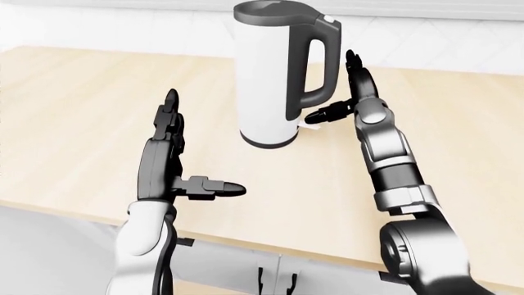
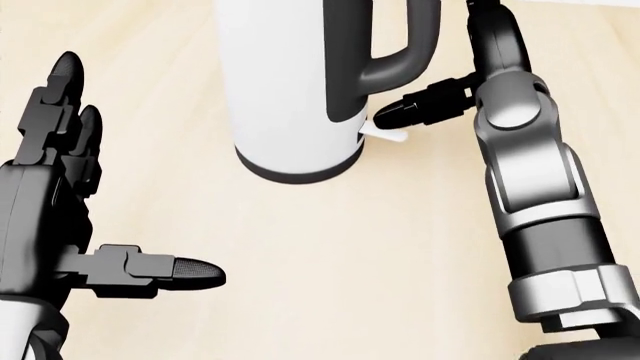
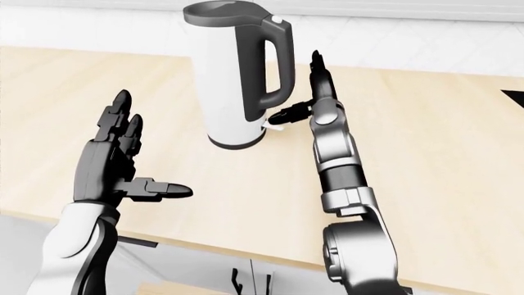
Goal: Press down the lever to turn on the electric kettle.
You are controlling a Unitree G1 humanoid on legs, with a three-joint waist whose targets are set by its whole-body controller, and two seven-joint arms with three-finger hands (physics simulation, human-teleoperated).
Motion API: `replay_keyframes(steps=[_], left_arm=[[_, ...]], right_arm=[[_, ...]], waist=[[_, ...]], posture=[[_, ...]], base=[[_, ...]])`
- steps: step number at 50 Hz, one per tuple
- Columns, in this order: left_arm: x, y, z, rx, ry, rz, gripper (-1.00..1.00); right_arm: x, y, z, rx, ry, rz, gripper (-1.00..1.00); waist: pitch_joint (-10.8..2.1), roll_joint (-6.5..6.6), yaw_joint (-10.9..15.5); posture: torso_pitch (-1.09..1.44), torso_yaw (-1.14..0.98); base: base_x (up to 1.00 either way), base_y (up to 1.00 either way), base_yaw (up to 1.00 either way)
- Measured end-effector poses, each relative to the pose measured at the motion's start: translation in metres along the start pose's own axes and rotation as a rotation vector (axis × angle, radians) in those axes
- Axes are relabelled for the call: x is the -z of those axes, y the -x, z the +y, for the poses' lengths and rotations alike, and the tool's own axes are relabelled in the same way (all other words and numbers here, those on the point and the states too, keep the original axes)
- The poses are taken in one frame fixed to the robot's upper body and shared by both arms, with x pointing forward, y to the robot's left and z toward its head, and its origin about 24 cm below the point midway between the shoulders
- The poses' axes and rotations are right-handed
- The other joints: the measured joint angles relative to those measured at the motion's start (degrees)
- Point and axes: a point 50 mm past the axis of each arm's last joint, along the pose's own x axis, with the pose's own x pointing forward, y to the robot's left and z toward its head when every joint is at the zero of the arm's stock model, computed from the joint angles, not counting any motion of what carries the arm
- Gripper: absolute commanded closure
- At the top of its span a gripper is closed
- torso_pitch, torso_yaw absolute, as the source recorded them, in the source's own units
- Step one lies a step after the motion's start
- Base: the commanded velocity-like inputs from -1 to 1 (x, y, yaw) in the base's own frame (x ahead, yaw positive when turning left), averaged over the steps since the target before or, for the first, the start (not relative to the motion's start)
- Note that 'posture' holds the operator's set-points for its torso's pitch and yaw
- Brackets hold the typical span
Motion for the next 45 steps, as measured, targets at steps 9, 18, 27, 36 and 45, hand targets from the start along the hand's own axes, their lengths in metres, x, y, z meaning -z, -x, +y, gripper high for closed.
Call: replay_keyframes(steps=[9,18,27,36,45], left_arm=[[0.002,0.000,0.001,-0.004,0.000,0.003,-1.00],[0.001,0.000,0.000,-0.001,-0.001,0.002,-1.00],[0.002,0.000,0.001,-0.004,-0.001,0.001,-1.00],[-0.001,0.000,0.003,-0.009,0.000,-0.004,-1.00],[0.001,0.000,0.003,-0.010,0.000,0.000,-1.00]], right_arm=[[-0.001,-0.006,0.002,-0.001,0.014,-0.002,-1.00],[0.014,-0.010,0.002,0.006,0.004,0.024,-1.00],[0.019,-0.011,0.003,0.022,-0.003,0.022,-1.00],[0.021,-0.011,0.005,0.022,-0.007,0.012,-1.00],[0.021,-0.012,0.007,0.016,-0.005,0.007,-1.00]], waist=[[-0.18,-0.13,0.1],[-0.36,-0.14,0.3],[-0.70,-0.25,0.3],[-0.95,-0.32,0.3],[-1.26,-0.31,0.2]], posture=[[0.00,0.00],[0.00,0.00],[0.00,0.00],[0.00,0.00],[0.00,0.00]], base=[[0.00,0.00,0.00],[0.00,0.00,0.00],[0.00,0.00,0.00],[0.00,0.00,0.00],[0.00,0.00,0.00]])
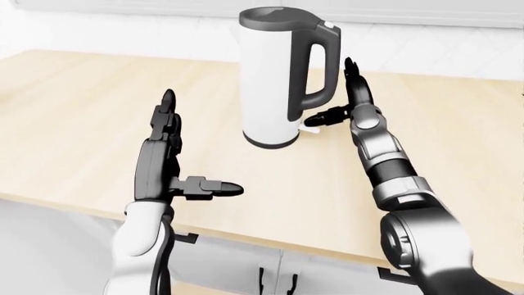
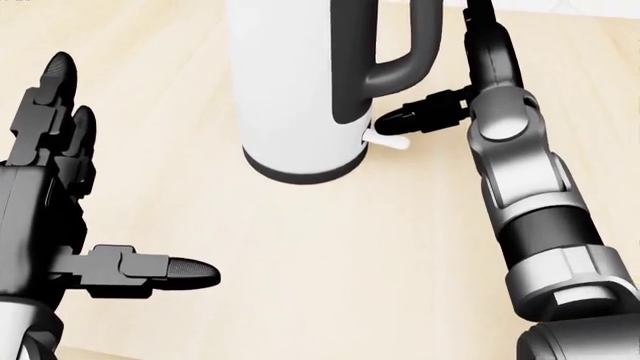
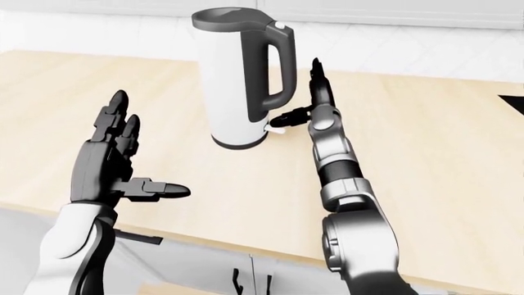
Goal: Press down the lever to turn on the electric kettle.
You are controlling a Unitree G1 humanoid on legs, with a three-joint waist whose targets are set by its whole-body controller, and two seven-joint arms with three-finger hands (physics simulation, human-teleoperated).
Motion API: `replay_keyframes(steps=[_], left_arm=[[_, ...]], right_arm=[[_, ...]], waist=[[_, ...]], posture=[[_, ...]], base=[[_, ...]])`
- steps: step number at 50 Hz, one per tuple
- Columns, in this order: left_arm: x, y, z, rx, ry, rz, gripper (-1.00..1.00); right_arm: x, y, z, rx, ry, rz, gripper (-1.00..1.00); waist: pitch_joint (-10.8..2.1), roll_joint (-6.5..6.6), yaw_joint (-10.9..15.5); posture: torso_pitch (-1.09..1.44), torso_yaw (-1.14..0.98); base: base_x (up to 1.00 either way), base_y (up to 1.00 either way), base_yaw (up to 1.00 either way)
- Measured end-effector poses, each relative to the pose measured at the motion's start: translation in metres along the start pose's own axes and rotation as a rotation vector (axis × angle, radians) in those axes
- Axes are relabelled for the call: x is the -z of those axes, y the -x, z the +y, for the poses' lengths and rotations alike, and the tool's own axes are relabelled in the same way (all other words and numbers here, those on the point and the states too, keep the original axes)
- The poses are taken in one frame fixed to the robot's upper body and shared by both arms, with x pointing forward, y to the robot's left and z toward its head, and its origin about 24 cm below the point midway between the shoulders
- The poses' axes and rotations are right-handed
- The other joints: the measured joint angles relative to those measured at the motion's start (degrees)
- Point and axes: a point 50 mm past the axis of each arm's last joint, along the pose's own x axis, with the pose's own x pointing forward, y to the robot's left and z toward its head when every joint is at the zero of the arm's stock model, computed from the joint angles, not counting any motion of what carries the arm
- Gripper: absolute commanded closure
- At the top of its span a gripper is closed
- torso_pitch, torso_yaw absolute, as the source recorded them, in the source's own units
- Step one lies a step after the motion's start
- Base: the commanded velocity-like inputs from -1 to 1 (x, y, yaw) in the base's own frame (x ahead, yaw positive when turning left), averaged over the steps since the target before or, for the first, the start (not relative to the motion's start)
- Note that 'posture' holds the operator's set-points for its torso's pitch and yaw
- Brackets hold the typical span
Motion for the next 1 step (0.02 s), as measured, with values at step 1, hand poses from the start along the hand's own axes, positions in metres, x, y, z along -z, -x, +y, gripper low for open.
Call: replay_keyframes(steps=[1], left_arm=[[0.0003,0.0001,0.0002,0.000,0.000,0.001,-1.00]], right_arm=[[0.0000,-0.0001,0.0004,-0.001,0.000,-0.002,-1.00]], waist=[[-0.02,0.01,0.0]], posture=[[0.00,0.00]], base=[[0.00,0.00,0.00]])
